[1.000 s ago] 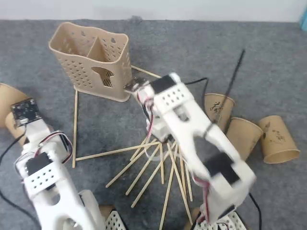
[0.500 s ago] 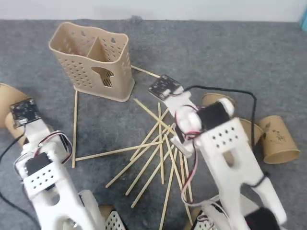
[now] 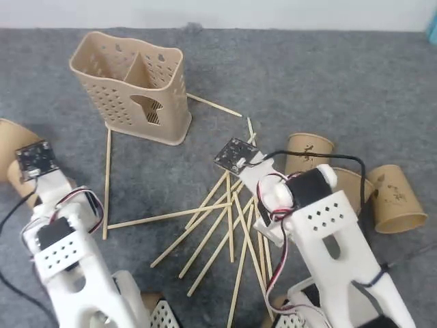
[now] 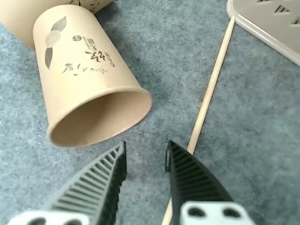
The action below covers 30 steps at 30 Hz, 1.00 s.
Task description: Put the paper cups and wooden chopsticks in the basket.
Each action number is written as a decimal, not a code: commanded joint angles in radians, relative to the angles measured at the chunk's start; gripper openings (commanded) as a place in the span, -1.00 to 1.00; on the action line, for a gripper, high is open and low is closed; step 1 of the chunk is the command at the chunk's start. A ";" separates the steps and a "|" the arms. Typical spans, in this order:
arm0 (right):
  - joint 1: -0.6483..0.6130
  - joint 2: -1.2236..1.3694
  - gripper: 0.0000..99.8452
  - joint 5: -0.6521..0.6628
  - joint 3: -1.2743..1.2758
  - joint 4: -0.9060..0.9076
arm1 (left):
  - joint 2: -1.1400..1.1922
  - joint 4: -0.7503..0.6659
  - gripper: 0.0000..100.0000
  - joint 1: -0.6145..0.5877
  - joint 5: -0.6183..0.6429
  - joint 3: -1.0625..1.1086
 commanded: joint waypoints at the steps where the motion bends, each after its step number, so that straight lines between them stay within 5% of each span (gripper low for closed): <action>1: 0.056 -0.070 -0.61 0.018 -0.009 -0.008 | -0.026 0.008 -0.73 -0.006 0.011 -0.039; 9: 0.409 -0.262 -0.85 0.020 0.012 -0.010 | -0.028 0.098 -0.73 0.031 0.011 -0.119; 12: 0.561 -0.311 -0.99 0.069 0.074 -0.036 | -0.028 0.221 -0.73 0.072 0.011 -0.248; 18: 0.814 -0.380 -0.97 0.216 0.241 -0.170 | -0.018 0.509 -0.73 0.269 0.006 -0.602; 23: 0.875 -0.381 -0.97 0.207 0.445 -0.366 | -0.015 0.621 -0.73 0.517 0.006 -0.769; 30: 0.872 -0.381 -0.97 0.018 0.706 -0.642 | 0.160 0.601 -0.73 0.833 0.011 -0.828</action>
